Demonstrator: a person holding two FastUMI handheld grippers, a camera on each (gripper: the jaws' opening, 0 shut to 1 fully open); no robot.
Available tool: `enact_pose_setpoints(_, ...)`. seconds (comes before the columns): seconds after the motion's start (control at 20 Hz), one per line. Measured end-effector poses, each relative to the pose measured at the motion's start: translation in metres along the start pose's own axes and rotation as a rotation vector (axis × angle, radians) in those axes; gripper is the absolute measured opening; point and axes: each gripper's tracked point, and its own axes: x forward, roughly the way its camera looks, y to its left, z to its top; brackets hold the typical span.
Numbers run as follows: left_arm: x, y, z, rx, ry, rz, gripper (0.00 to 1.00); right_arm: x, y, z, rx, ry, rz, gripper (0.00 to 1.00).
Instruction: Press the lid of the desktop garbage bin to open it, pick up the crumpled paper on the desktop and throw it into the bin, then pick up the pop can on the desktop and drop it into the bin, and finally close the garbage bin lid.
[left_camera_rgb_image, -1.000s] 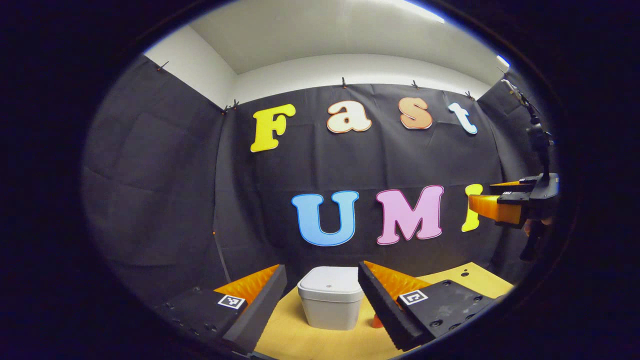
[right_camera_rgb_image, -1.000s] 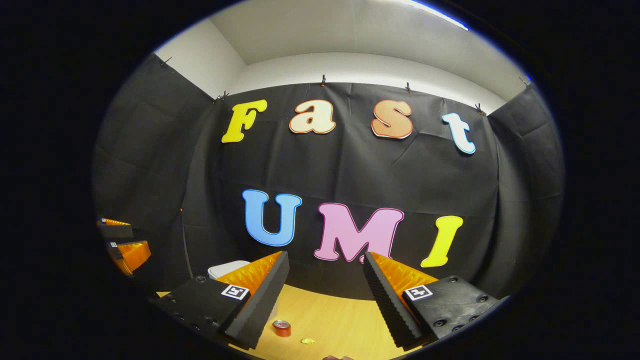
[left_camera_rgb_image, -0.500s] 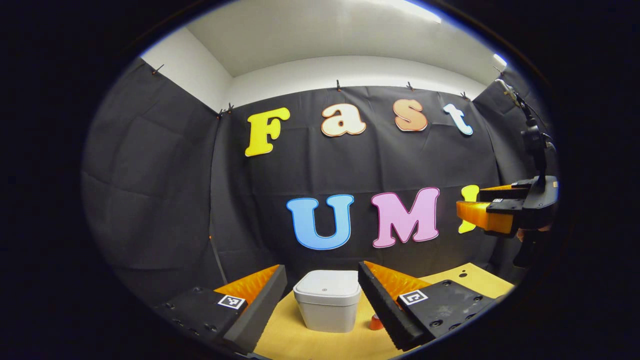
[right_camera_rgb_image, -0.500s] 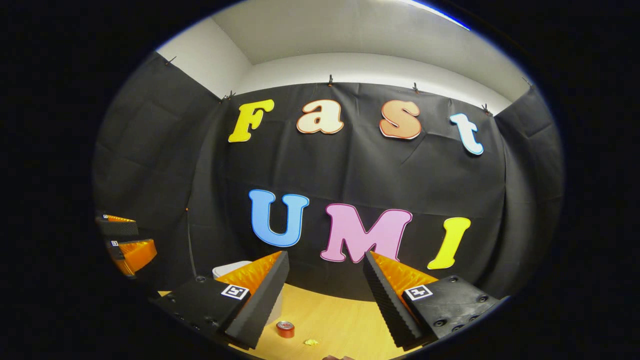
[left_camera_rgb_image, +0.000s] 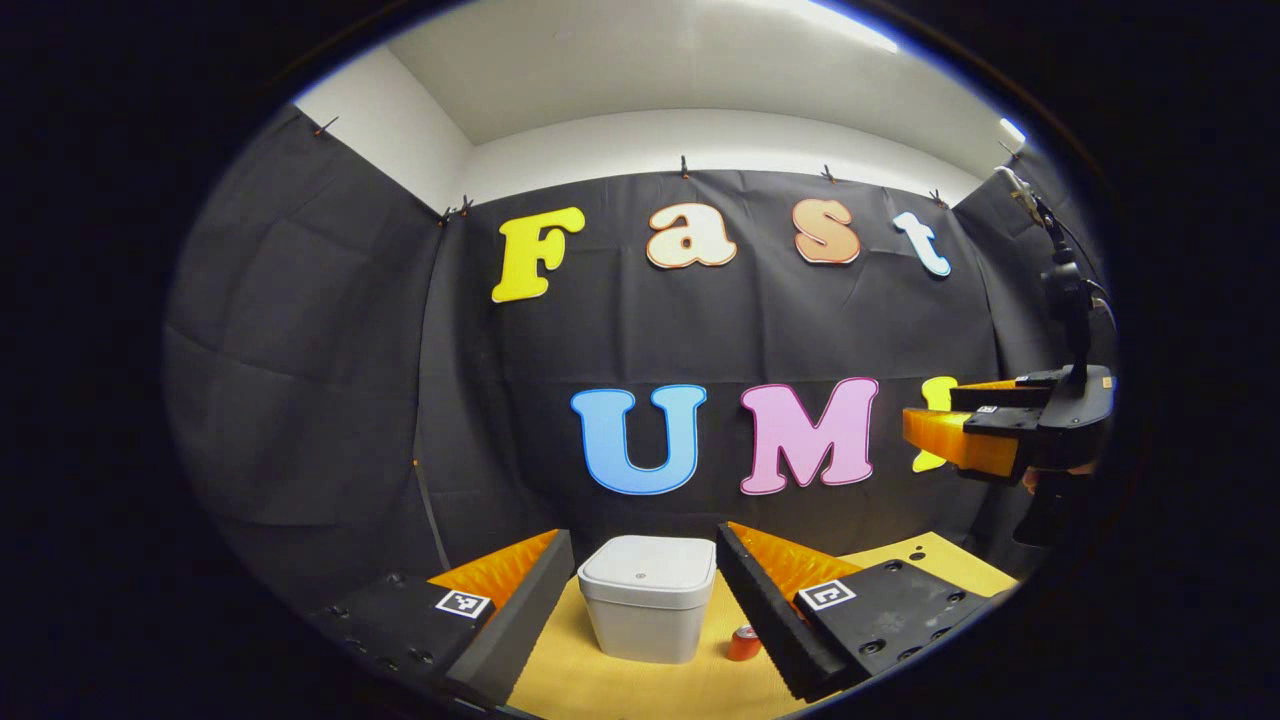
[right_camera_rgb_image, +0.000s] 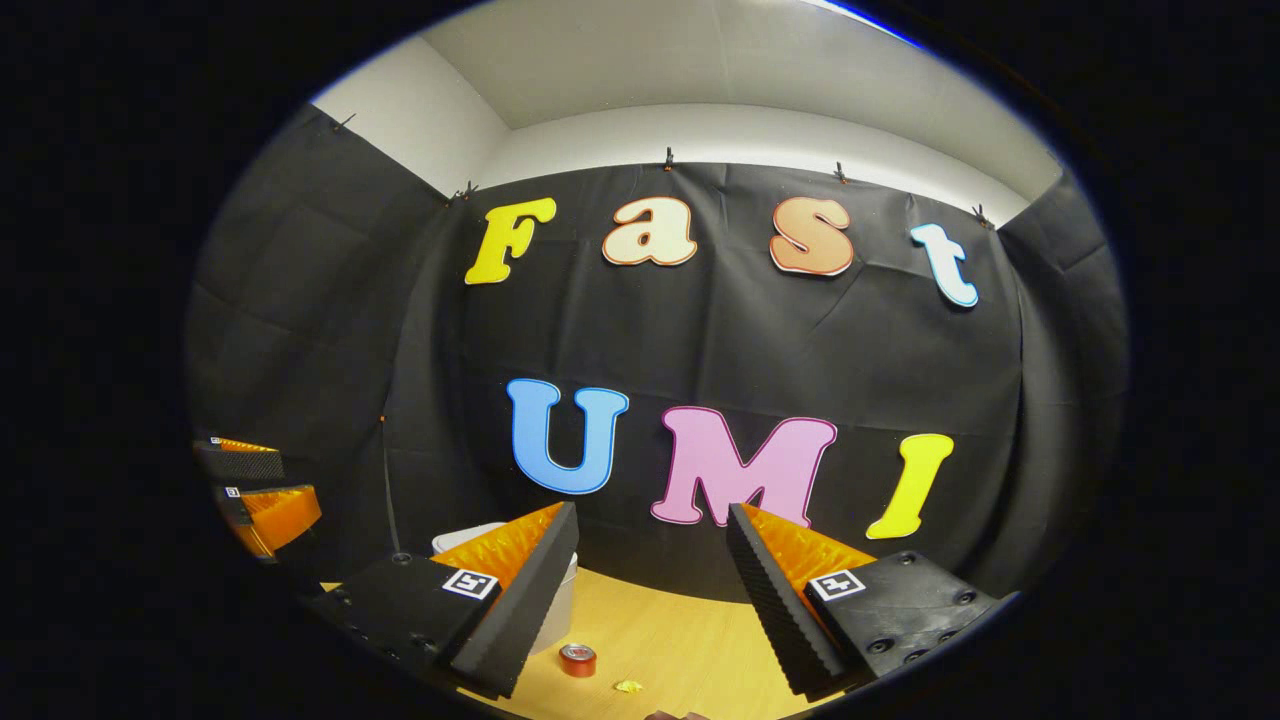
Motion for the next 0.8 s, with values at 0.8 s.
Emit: enact_pose_setpoints(0.8,0.007,0.027,-0.005,0.017,-0.006,0.0,0.83,0.006,0.021,0.0,0.002,-0.001,0.029,0.96)
